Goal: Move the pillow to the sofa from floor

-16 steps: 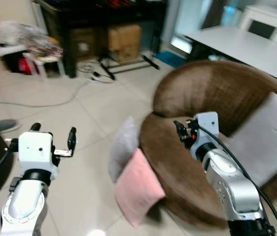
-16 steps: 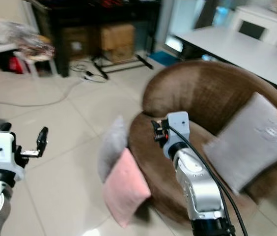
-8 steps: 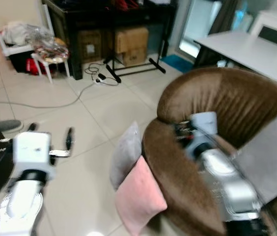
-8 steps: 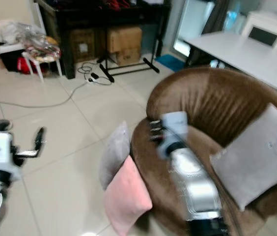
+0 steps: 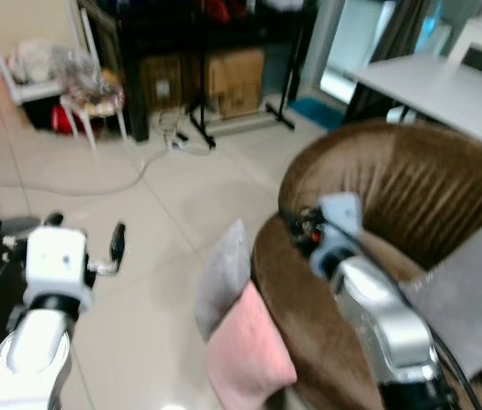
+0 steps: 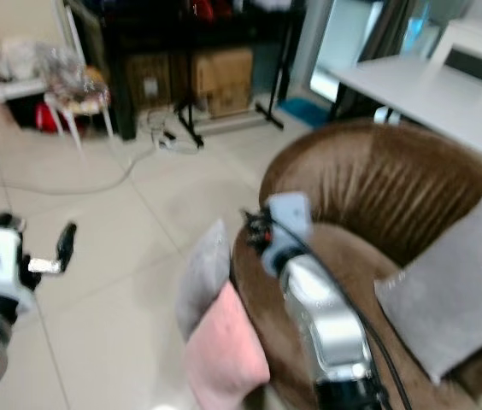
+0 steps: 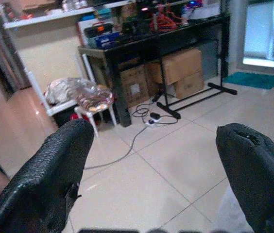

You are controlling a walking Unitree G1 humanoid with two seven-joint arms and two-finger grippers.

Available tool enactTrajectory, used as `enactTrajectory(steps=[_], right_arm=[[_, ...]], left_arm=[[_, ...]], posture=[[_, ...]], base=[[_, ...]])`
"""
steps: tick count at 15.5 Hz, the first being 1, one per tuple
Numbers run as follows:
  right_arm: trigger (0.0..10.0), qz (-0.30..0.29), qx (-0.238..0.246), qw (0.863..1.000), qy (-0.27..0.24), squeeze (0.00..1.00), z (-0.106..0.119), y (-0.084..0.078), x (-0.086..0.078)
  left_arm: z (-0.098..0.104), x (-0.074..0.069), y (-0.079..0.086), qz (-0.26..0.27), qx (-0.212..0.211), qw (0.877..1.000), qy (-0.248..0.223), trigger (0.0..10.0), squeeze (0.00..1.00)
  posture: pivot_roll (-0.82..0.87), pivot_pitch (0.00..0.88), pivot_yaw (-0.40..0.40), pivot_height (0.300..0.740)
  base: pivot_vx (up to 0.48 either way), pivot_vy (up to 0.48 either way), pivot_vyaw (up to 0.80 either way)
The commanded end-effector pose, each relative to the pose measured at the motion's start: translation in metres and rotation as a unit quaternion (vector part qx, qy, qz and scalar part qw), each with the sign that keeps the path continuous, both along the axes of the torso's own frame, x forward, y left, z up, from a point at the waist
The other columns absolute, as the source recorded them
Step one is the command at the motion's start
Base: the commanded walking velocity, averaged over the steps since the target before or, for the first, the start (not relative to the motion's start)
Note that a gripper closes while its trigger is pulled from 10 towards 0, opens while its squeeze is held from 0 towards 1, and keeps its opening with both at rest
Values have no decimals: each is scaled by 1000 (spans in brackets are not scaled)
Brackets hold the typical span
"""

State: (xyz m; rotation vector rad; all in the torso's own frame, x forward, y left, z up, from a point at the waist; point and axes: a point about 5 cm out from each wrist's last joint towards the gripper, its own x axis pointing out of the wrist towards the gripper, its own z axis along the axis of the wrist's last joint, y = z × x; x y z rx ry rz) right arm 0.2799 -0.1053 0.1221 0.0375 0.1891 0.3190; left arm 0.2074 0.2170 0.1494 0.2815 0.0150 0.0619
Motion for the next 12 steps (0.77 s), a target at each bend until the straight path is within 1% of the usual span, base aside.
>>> enactTrajectory(steps=[1, 2, 4, 7, 8, 9, 12], right_arm=[[10000, -33, -9, 999, -4, 0, -1, -13, -1], [10000, -34, -9, 999, -5, 0, -2, -13, -2], [10000, -36, -8, 999, -8, 0, -2, -11, -7], [10000, -50, -3, 999, -13, 0, -2, -16, -7], [10000, -54, 5, 999, -6, 0, -3, -17, -6], [10000, -49, 13, 999, -12, 0, -2, -17, -5], [10000, -40, -5, 999, -12, 0, -2, -18, -3]], left_arm=[[4, 6, -6, -30, 1, 1000, -8, 10000, 0], [4, 7, -5, -33, 2, 999, -8, 10000, 0], [6, 11, -2, -39, 10, 999, -8, 10000, 0], [8, 12, -2, -31, 10, 999, -19, 10000, 0], [7, 12, -2, -26, 9, 999, -18, 10000, 0], [7, 11, -2, -22, 8, 1000, -20, 10000, 0], [4, 12, -2, -17, 9, 1000, -20, 10000, 0]], posture=[[44, 0, 21, 740], [44, 0, 21, 740], [30, 0, 48, 740], [35, 0, 38, 740], [36, 0, 31, 740], [36, 0, 20, 730], [28, 0, -5, 706]], base=[[292, 0, 0], [292, 0, 0], [272, 0, 0], [0, 0, 0], [0, 0, 0], [0, 0, 0], [0, 0, 0]])
